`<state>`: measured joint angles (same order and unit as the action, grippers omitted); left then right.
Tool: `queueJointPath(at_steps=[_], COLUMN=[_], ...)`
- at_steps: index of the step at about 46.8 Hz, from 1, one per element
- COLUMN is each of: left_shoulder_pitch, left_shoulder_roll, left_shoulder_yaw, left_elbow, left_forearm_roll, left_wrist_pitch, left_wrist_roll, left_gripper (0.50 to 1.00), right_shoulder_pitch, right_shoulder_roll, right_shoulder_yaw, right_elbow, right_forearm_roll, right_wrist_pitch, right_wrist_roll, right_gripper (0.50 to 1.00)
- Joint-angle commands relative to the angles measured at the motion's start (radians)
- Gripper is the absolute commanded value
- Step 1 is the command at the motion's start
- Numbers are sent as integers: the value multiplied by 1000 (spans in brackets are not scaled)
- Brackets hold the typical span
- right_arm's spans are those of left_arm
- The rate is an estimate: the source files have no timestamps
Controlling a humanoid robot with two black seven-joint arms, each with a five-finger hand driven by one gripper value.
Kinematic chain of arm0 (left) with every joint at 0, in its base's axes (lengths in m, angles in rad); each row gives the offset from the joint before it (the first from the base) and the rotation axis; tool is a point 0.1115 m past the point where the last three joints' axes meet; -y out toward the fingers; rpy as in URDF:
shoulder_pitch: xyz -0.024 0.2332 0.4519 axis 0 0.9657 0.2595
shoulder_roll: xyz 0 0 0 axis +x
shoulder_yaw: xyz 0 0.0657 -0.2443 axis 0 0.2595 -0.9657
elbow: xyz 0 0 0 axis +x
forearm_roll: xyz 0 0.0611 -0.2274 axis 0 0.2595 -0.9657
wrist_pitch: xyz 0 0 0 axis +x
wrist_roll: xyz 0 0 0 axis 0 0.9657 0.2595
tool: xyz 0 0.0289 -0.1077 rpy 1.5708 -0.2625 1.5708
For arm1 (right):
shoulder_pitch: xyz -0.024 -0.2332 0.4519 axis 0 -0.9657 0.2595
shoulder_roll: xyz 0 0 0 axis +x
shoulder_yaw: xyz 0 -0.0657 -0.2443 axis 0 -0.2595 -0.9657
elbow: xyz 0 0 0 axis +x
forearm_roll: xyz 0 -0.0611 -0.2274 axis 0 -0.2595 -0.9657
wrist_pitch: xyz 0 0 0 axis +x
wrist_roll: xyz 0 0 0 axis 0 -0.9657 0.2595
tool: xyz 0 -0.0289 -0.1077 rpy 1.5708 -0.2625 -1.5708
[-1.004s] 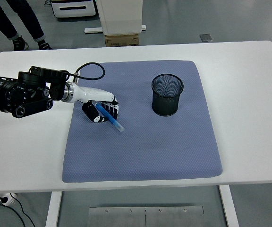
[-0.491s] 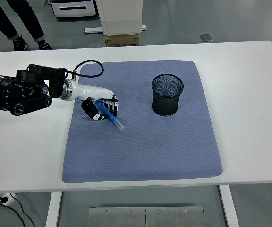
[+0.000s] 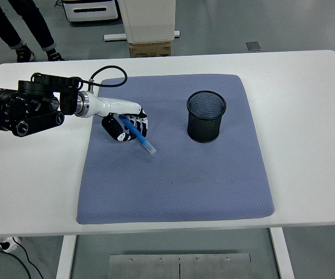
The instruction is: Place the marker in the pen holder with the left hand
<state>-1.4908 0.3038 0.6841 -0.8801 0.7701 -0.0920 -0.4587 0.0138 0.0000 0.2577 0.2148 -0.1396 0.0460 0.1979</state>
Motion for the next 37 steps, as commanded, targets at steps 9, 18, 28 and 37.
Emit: queueJointPath(at_steps=[9, 18, 28, 37], left_shoulder_pitch=[0, -6, -13, -23], left_shoulder_roll=[1, 3, 6, 8], left_shoulder_yaw=[-15, -20, -21, -25], left_elbow=[1, 1, 1, 0], left_forearm_roll=[-28, -74, -121, -192], left_wrist_pitch=[-2, -3, -3, -5], left_wrist_roll=[-2, -2, -3, -3], left_gripper=[500, 500, 500, 500], right_shoulder_pitch=[0, 0, 0, 0], right_shoulder_roll=[0, 0, 0, 0], right_shoulder_yaw=[0, 0, 0, 0], right_elbow=[0, 0, 0, 0], right_forearm_roll=[0, 0, 0, 0], right_wrist_pitch=[0, 0, 0, 0], right_wrist_roll=[0, 0, 0, 0], right_gripper=[1000, 1000, 1000, 1000])
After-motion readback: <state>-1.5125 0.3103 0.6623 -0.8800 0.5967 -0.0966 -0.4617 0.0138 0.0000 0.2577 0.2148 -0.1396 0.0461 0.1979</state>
